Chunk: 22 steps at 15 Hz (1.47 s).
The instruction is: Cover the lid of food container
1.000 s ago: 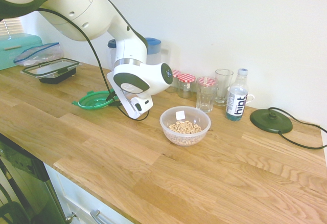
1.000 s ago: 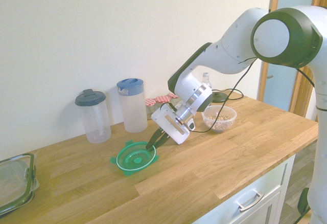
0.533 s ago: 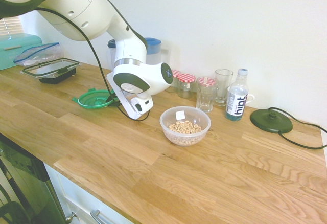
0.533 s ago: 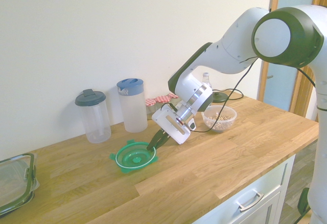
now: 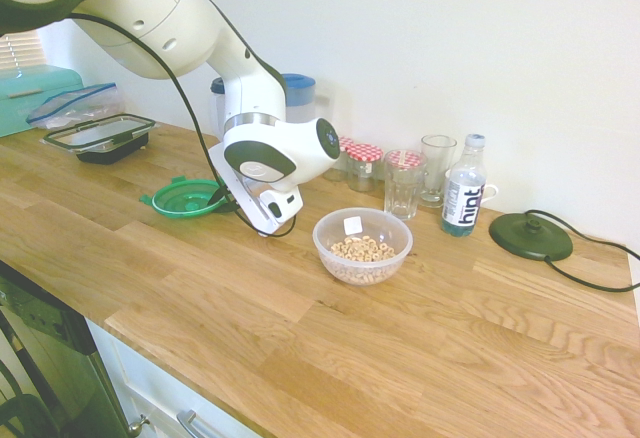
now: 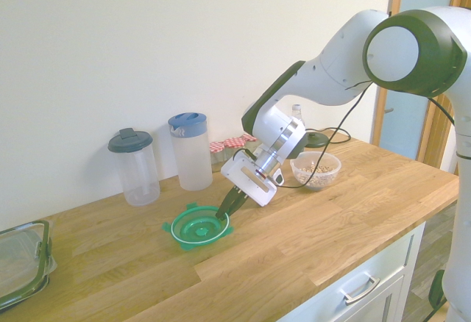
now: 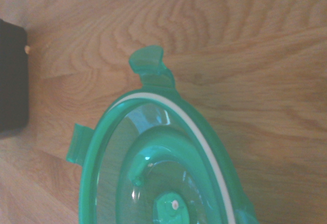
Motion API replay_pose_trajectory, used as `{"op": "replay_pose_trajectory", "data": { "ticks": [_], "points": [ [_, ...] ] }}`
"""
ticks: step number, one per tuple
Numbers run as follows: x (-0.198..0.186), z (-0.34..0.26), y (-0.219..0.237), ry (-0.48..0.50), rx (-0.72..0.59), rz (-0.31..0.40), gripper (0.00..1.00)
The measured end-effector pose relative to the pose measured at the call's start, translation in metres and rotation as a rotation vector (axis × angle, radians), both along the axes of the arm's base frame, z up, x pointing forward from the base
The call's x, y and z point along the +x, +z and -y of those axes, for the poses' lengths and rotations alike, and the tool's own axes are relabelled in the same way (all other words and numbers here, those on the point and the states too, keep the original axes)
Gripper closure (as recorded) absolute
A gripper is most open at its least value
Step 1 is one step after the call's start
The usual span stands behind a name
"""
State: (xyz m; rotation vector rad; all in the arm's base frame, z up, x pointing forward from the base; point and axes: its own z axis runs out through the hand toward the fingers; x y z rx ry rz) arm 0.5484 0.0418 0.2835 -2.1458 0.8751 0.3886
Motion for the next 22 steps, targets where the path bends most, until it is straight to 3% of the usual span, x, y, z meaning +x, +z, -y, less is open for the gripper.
{"op": "replay_pose_trajectory", "data": {
  "ticks": [5, 9, 14, 18, 22],
  "points": [
    [0.013, 0.008, 0.076, 0.062, -0.082, 0.068, 1.0],
    [0.02, 0.03, 0.148, 0.114, -0.402, 0.06, 1.0],
    [0.003, 0.064, 0.317, 0.103, -0.794, 0.073, 1.0],
    [0.002, 0.079, 0.347, 0.099, -1.09, 0.087, 1.0],
    [0.009, 0.099, 0.345, 0.077, -1.37, 0.064, 1.0]
  ]
}}
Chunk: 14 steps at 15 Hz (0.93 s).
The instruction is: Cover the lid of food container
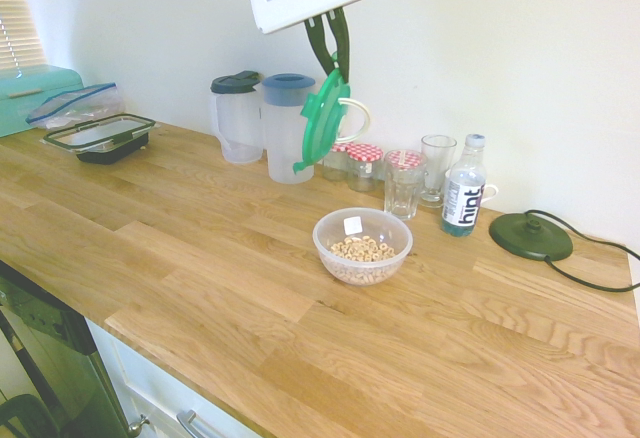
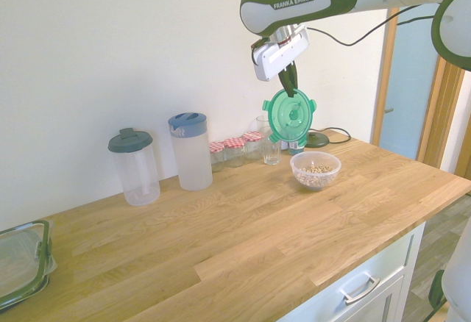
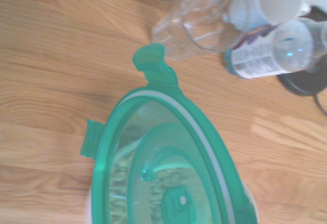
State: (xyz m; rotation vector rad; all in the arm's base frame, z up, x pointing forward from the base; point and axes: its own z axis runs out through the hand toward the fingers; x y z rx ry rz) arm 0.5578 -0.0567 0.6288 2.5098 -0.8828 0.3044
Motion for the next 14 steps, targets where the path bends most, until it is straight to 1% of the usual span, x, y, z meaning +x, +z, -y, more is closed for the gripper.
{"op": "replay_pose_trajectory", "data": {
  "ticks": [3, 6, 8, 11, 14],
  "points": [
    [0.003, 0.016, -0.023, -0.052, -0.206, -0.001, 1.0],
    [-0.005, 0.018, -0.051, -0.12, -0.401, -0.009, 1.0],
    [-0.017, 0.009, -0.069, -0.172, -0.531, -0.033, 1.0],
    [-0.031, -0.007, -0.1, -0.223, -0.72, -0.074, 1.0],
    [-0.031, -0.009, -0.122, -0.247, -0.899, -0.115, 1.0]
  ]
}}
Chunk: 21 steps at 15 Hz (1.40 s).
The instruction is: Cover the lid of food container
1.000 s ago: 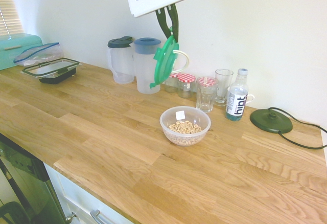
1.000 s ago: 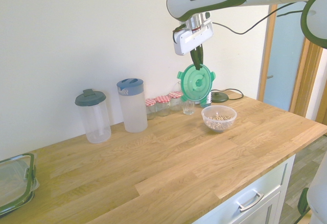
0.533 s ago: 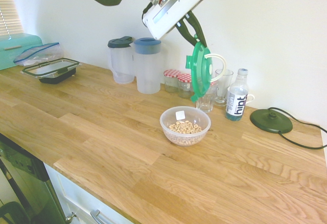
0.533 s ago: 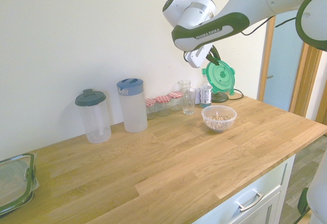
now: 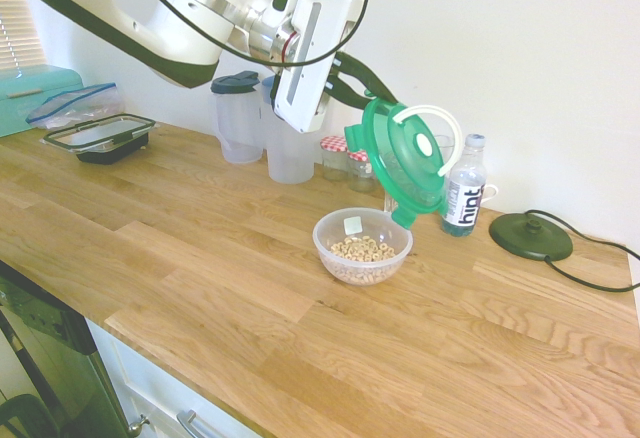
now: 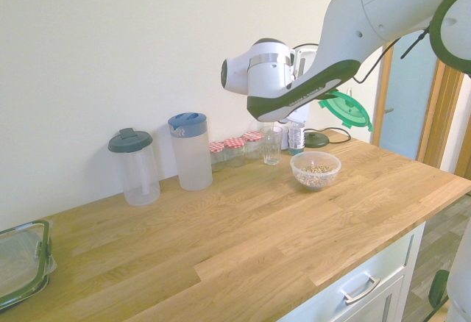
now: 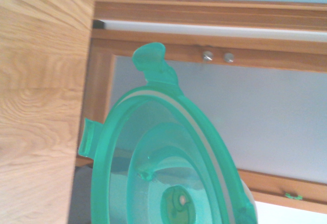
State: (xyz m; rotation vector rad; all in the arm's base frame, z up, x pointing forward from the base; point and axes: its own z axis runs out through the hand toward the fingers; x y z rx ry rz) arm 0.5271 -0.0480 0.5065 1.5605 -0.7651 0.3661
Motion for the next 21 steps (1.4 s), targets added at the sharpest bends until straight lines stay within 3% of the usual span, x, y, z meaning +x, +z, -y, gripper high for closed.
{"op": "replay_pose_trajectory", "data": {
  "ticks": [5, 12, 21],
  "points": [
    [0.024, -0.024, -0.054, 0.084, -0.059, 0.004, 1.0],
    [0.017, -0.05, -0.1, 0.093, -0.115, -0.03, 1.0],
    [0.018, -0.059, -0.11, 0.106, -0.137, -0.046, 1.0]
  ]
}}
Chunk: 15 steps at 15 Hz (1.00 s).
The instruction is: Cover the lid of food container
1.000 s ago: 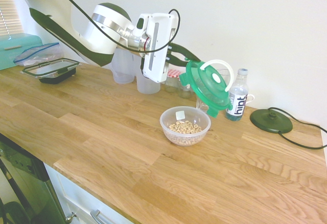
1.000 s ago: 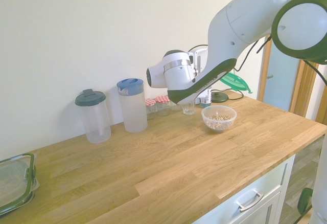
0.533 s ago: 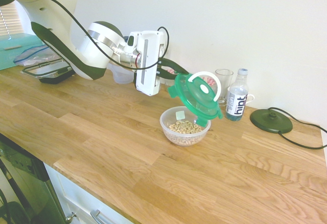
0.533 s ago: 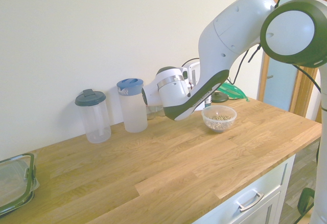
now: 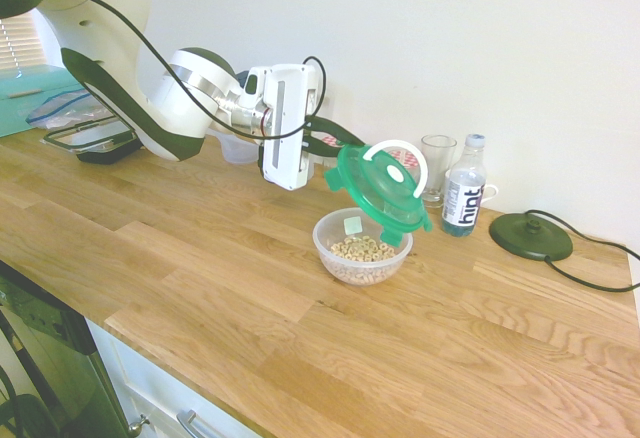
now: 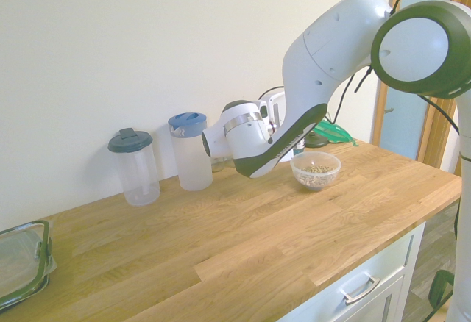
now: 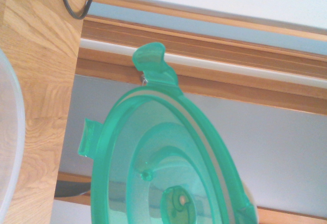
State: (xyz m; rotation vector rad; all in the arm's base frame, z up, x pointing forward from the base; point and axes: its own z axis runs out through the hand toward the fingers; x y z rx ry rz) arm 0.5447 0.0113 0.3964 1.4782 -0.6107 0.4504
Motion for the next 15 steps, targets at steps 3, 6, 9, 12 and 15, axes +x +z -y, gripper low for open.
{"op": "replay_pose_trajectory", "data": {
  "ticks": [3, 6, 9, 12, 15],
  "points": [
    [0.0, -0.006, -0.005, 0.007, -0.005, -0.001, 1.0],
    [-0.001, -0.01, -0.011, 0.011, -0.012, -0.002, 1.0],
    [-0.001, -0.016, -0.016, 0.018, -0.024, 0.001, 1.0],
    [-0.005, -0.026, -0.021, 0.011, -0.055, -0.007, 1.0],
    [-0.005, -0.024, -0.035, -0.001, -0.075, -0.014, 1.0]
  ]
}}
